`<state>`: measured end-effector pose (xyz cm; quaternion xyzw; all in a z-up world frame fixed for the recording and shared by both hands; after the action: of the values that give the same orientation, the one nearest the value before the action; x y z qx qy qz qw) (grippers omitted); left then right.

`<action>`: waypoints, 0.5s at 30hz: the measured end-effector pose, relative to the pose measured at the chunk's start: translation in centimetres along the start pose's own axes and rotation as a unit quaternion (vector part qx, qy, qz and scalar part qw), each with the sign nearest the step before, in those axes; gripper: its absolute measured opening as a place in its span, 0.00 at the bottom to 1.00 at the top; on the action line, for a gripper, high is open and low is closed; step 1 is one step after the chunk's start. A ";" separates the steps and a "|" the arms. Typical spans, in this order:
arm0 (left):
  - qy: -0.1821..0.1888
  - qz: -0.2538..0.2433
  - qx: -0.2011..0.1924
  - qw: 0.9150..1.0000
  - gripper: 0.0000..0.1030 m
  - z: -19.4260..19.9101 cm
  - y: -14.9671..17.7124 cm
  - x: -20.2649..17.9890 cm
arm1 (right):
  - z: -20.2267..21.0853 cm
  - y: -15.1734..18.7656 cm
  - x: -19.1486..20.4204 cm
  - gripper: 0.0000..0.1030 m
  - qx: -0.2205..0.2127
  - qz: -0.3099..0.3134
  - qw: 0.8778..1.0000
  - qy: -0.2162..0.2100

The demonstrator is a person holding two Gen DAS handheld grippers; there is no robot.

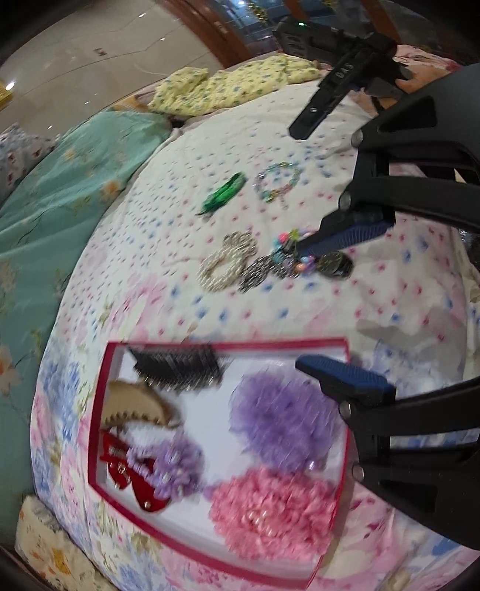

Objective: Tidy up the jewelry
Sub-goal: 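Withdraw both open tools from the tray, then grasp the pearl bracelet with the left tool while the right tool grasps the green braided clip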

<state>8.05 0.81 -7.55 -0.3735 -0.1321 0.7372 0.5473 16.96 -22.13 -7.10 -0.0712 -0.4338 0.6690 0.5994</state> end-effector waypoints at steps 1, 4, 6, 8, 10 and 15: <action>0.001 -0.003 0.001 1.000 0.61 0.0 0.3 -0.4 | 0.1 0.0 -0.3 0.62 0.000 -0.003 1.000 0.002; 0.005 -0.015 0.009 1.000 0.61 -0.3 1.0 -1.4 | 0.2 0.1 -1.1 0.63 -0.001 -0.007 1.000 0.008; 0.006 -0.024 0.013 1.000 0.61 -0.5 1.3 -2.0 | 0.3 0.1 -1.4 0.63 -0.002 -0.010 1.000 0.008; 0.006 -0.028 0.016 0.999 0.61 -0.7 1.5 -2.5 | 0.3 0.2 -1.5 0.63 -0.001 -0.010 1.000 0.007; 0.006 -0.031 0.018 0.999 0.61 -0.9 1.5 -2.8 | 0.2 0.3 -1.5 0.63 0.000 -0.010 1.000 0.008; -0.002 -0.049 0.028 0.998 0.61 -2.5 0.8 -3.6 | -0.4 0.1 -1.6 0.63 0.006 -0.010 1.000 0.004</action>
<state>9.68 -3.29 -8.33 -0.3499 -0.1309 0.7133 0.5930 17.59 -23.32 -8.06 -0.0659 -0.4276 0.6652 0.6085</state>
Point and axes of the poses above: each gripper's, at about its wrist camera, not at the fingertips, and z roughly against the way its jaws point, x to its left, y to its underside, the point moved 7 cm from there along -z, roughly the way its jaws point, and after that the axes turned 9 degrees about -x, right-handed, at the moved point
